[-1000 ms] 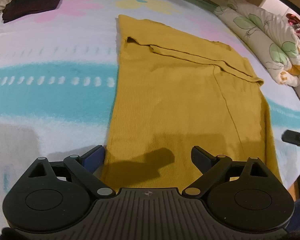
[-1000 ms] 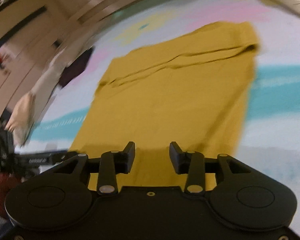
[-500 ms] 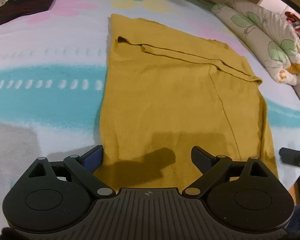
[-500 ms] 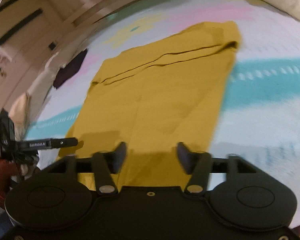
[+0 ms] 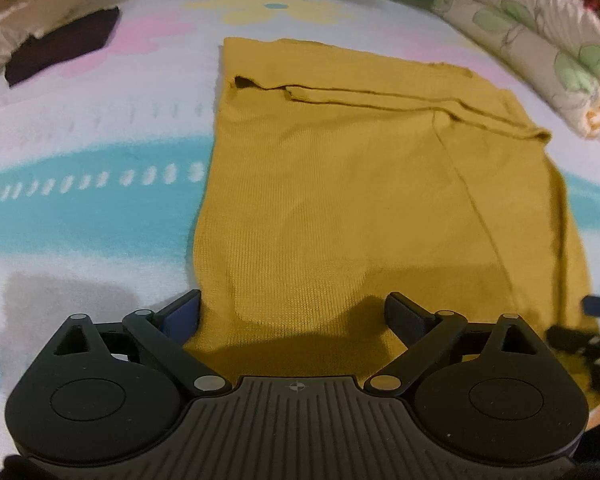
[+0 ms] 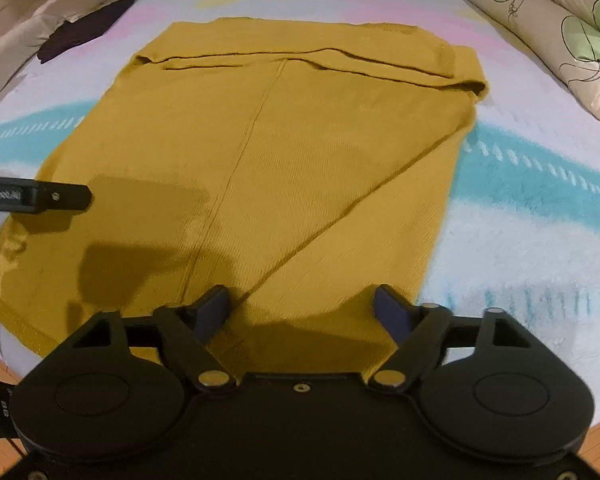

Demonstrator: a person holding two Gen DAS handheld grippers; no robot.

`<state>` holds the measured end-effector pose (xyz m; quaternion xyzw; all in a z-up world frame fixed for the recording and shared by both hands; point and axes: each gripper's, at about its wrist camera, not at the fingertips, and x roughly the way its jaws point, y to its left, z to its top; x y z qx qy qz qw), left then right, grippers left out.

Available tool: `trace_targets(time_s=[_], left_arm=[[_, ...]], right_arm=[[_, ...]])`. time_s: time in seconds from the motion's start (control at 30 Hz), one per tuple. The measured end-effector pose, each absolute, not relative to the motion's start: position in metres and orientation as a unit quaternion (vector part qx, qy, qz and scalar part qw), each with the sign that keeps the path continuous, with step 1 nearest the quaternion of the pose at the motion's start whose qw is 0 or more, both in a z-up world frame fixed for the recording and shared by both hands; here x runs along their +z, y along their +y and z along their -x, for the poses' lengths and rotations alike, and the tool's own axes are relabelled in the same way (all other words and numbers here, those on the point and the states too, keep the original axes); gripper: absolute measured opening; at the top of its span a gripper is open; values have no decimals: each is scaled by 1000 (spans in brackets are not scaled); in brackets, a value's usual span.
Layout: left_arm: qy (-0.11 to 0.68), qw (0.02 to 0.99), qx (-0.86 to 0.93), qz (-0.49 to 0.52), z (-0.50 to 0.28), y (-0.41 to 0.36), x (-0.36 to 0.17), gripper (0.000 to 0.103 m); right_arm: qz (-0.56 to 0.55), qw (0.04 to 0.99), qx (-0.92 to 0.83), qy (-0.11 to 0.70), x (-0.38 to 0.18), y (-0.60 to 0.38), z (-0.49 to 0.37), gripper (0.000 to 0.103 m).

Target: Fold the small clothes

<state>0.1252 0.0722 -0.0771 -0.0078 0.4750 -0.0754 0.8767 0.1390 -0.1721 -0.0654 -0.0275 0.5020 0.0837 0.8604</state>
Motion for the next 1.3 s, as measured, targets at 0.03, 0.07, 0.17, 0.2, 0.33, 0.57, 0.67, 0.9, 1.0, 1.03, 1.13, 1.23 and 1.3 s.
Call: trace_targets(time_s=[0.03, 0.07, 0.17, 0.2, 0.33, 0.57, 0.67, 0.9, 1.0, 1.03, 1.13, 1.23, 1.3], left_arm=[[477, 876, -70, -6, -125, 67, -78, 96], [480, 875, -66, -16, -125, 65, -78, 97], [490, 870, -58, -16, -128, 64, -76, 96], [496, 866, -61, -18, -130, 64, -75, 96], [498, 866, -51, -5, -131, 69, -72, 89], [489, 871, -40, 14, -127, 80, -65, 76], [485, 874, -29, 25, -127, 84, -61, 74], [473, 880, -23, 29, -115, 94, -49, 74], [476, 878, -23, 36, -106, 103, -46, 74], [477, 878, -20, 39, -103, 107, -47, 74], [486, 872, -14, 57, -96, 116, -49, 74], [494, 867, -13, 68, -92, 124, -53, 74], [497, 865, -14, 65, -90, 126, -54, 74]], right_arm=[[27, 861, 85, 502, -65, -171, -140, 66], [27, 860, 86, 503, -64, -172, -140, 62], [23, 857, 97, 506, -60, -171, -139, 44], [16, 855, 104, 507, -58, -174, -137, 38], [-21, 852, 100, 513, -48, -197, -130, 18], [-64, 847, 30, 527, -49, -254, -114, 16], [-75, 857, 34, 509, -47, -262, -108, 27], [29, 886, 138, 442, -36, -194, -98, 63], [81, 882, 165, 434, -43, -164, -96, 63], [96, 880, 170, 434, -46, -156, -96, 63], [148, 869, 177, 438, -59, -135, -97, 62], [176, 863, 174, 441, -70, -133, -98, 56], [164, 864, 175, 443, -67, -141, -99, 25]])
